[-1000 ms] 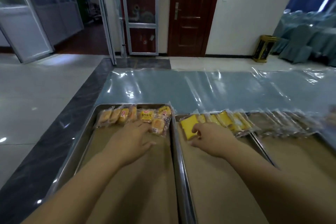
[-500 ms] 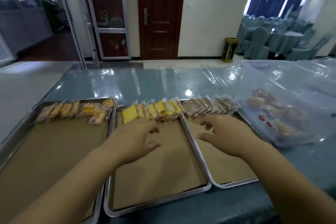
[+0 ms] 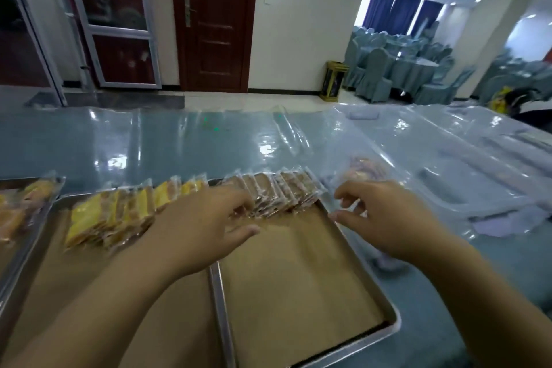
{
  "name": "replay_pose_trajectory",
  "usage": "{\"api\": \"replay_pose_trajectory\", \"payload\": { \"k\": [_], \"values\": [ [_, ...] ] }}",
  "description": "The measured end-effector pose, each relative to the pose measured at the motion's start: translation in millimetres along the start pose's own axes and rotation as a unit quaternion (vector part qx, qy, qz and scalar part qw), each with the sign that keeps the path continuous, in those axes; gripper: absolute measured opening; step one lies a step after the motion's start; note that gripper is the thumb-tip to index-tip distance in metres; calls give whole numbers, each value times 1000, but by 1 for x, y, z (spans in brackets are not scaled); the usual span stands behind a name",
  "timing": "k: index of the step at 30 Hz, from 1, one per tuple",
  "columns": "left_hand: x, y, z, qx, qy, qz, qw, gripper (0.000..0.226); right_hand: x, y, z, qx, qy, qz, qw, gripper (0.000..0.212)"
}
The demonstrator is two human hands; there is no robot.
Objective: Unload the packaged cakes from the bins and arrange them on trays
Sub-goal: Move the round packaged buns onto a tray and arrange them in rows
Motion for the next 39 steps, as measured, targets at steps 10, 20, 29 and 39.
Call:
{"api": "replay_pose_trajectory", "payload": {
  "k": [10, 20, 29, 39],
  "values": [
    [42, 151, 60, 51, -51, -22, 997, 29, -11, 57, 157, 67, 6, 17, 998, 31],
    [105, 243, 142, 56, -31, 3, 998, 28, 31, 84, 315, 13, -17, -58, 998, 32],
    [174, 304, 205, -40, 73, -112, 990, 41, 81, 124, 375, -195, -85, -259, 942, 48],
    [273, 368, 191, -73, 178, -386, 902, 47, 163, 147, 378, -294, -194, -275, 894, 46]
  ]
}}
Point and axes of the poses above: each hand's wrist, its own y-axis towards the middle knuckle, its own x-axis out of the palm, z = x × y, the point moved 4 cm from there along y, towards the middle knuckle, and after that the axes turned 12 degrees about -y, right-handed, at the moved point
